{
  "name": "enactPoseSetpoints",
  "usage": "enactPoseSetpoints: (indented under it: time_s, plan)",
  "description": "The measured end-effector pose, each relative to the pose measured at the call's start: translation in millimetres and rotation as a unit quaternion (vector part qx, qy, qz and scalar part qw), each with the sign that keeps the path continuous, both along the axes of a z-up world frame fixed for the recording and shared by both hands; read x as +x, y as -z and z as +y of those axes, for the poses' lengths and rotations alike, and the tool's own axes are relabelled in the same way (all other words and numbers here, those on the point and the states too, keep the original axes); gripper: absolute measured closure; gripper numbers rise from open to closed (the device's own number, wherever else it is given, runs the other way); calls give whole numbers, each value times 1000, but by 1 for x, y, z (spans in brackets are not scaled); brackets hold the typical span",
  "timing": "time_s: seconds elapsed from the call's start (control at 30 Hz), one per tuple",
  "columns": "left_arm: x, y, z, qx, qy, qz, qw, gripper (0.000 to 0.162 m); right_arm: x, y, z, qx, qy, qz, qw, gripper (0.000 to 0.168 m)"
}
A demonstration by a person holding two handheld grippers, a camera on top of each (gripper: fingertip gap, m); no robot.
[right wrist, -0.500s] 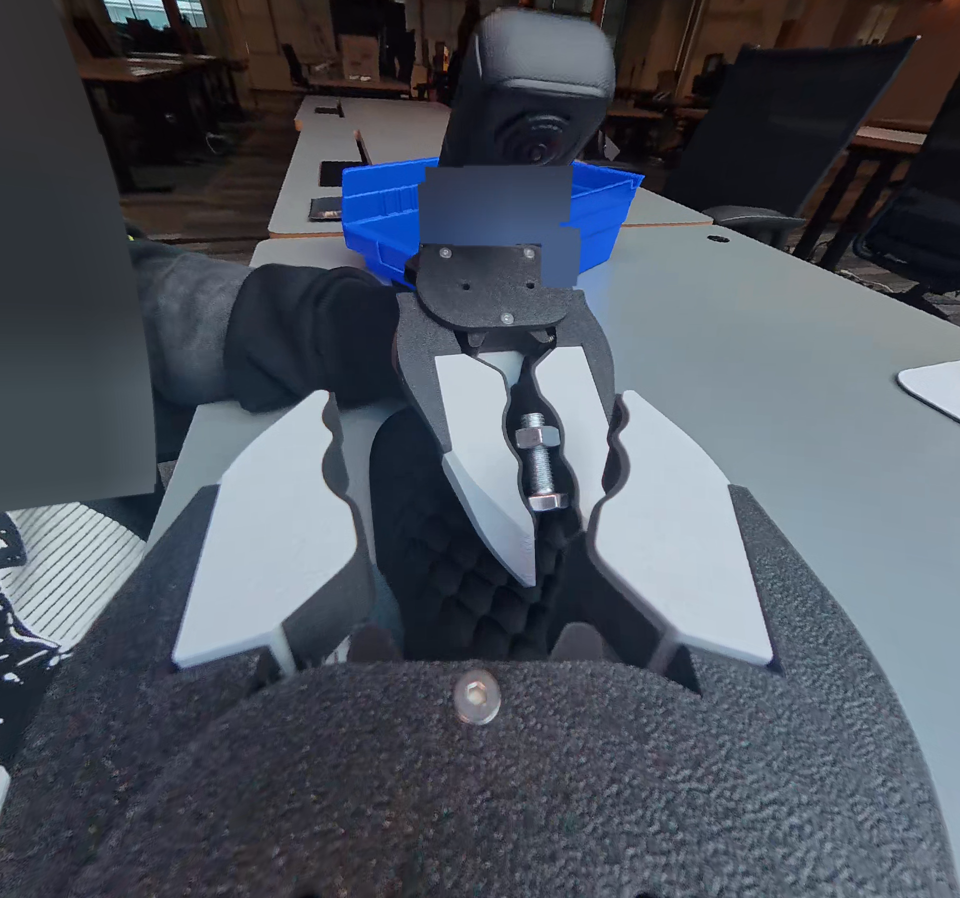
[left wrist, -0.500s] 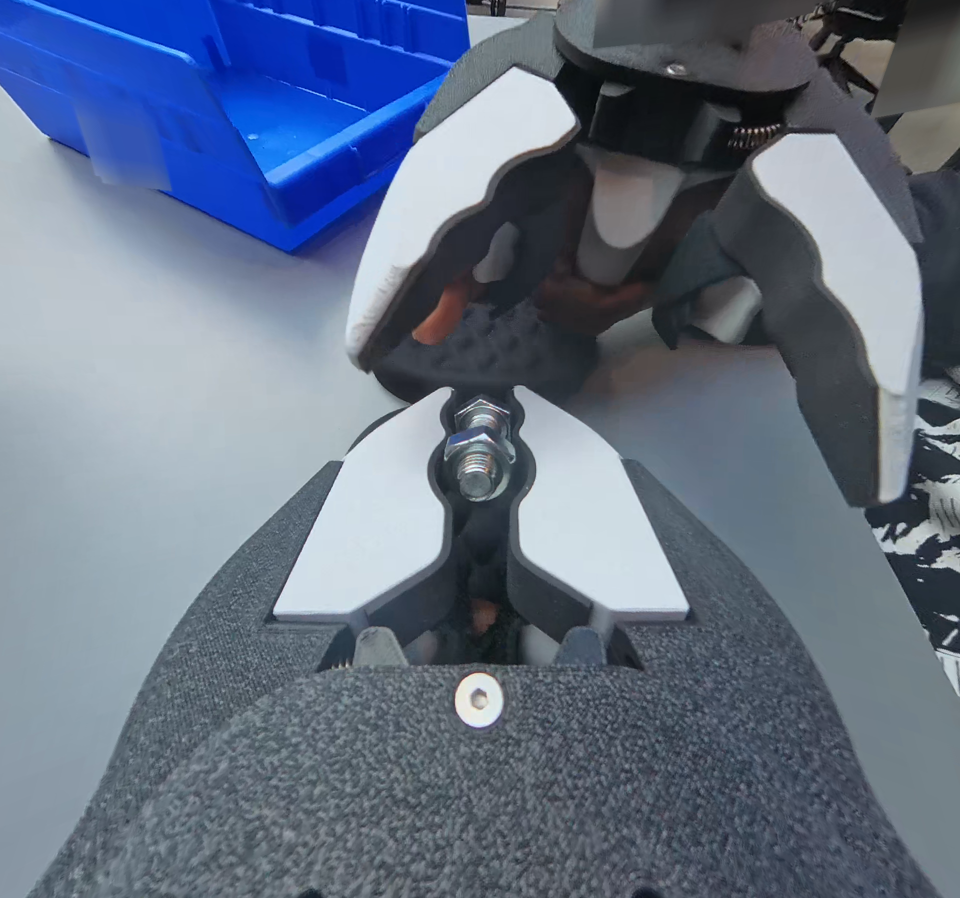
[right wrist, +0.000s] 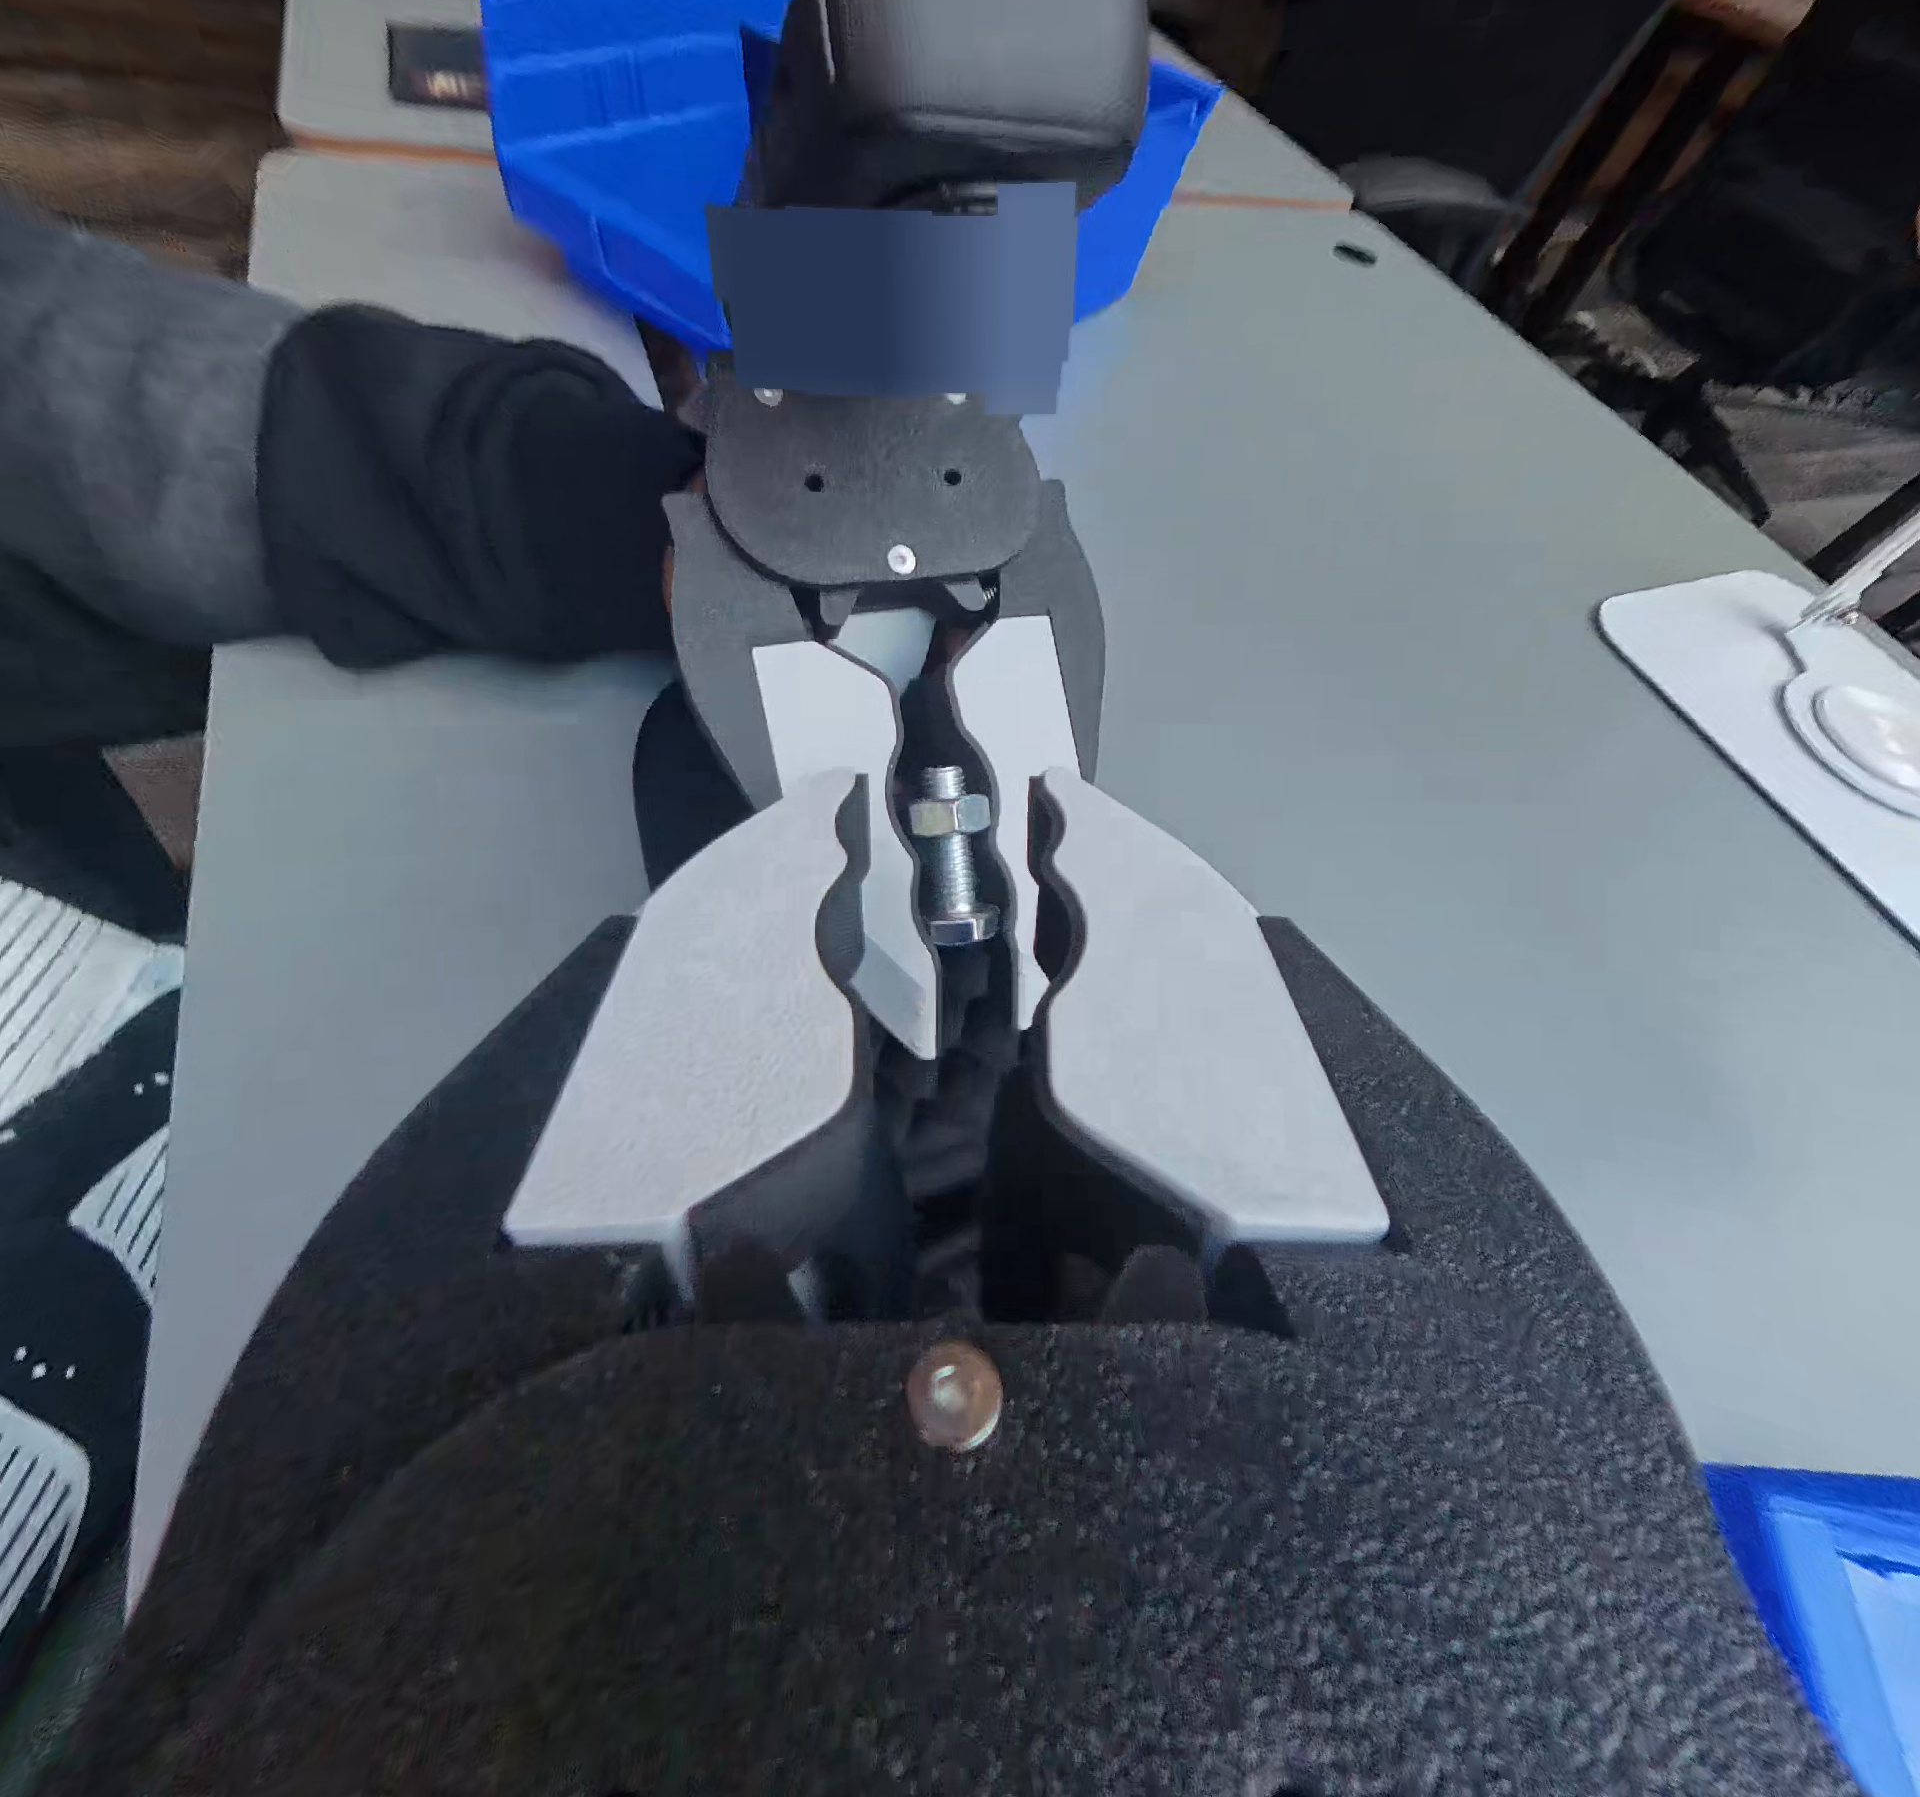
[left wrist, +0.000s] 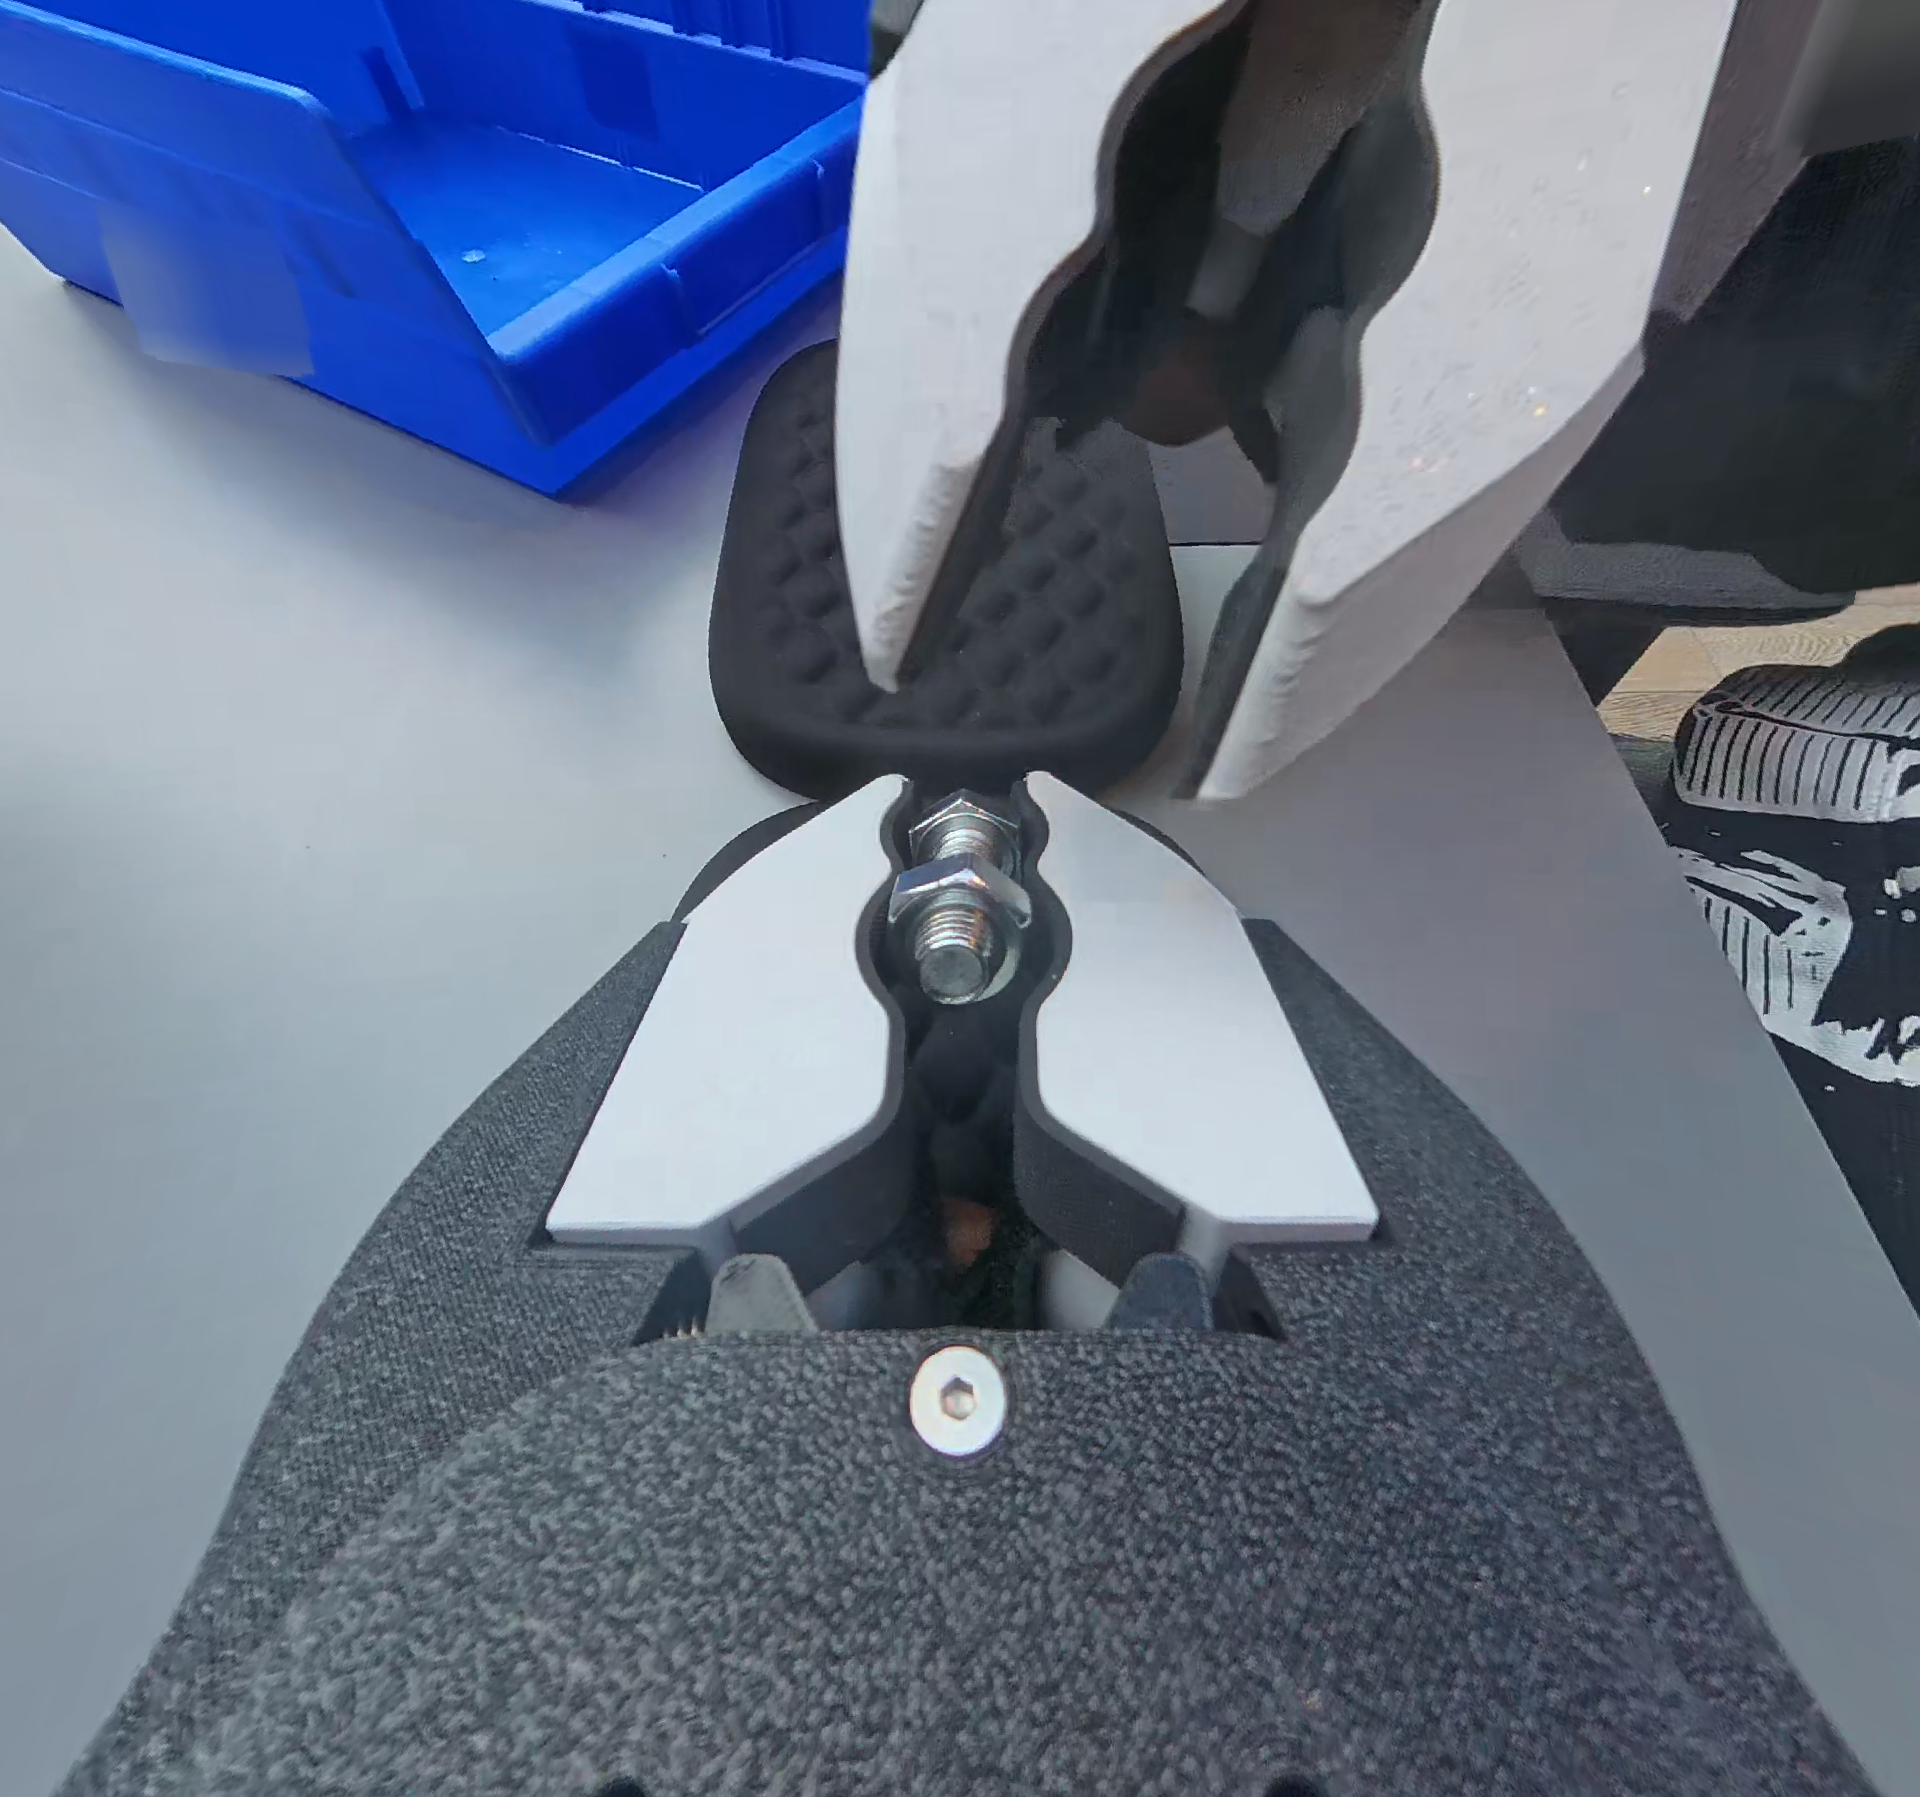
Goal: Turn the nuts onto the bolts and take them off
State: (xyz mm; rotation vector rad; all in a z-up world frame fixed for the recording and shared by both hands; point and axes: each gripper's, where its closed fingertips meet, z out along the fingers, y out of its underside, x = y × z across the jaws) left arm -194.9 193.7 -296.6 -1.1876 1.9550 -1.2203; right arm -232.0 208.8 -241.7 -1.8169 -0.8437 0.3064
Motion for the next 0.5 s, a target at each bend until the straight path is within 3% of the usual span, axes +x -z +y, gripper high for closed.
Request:
enactPoseSetpoints:
  time_s: [0.2,0.37,0.5]
  plan:
    - [0,2,-1,7,3,3,1000,146,-4,17,7,-91,-47,-102,989,141]
    - [0,3,0,10,2,5,1000,146,-7,20,8,-118,-65,-102,986,152]
    - [0,3,-1,14,2,5,1000,146,-1,24,8,-148,-50,-106,982,151]
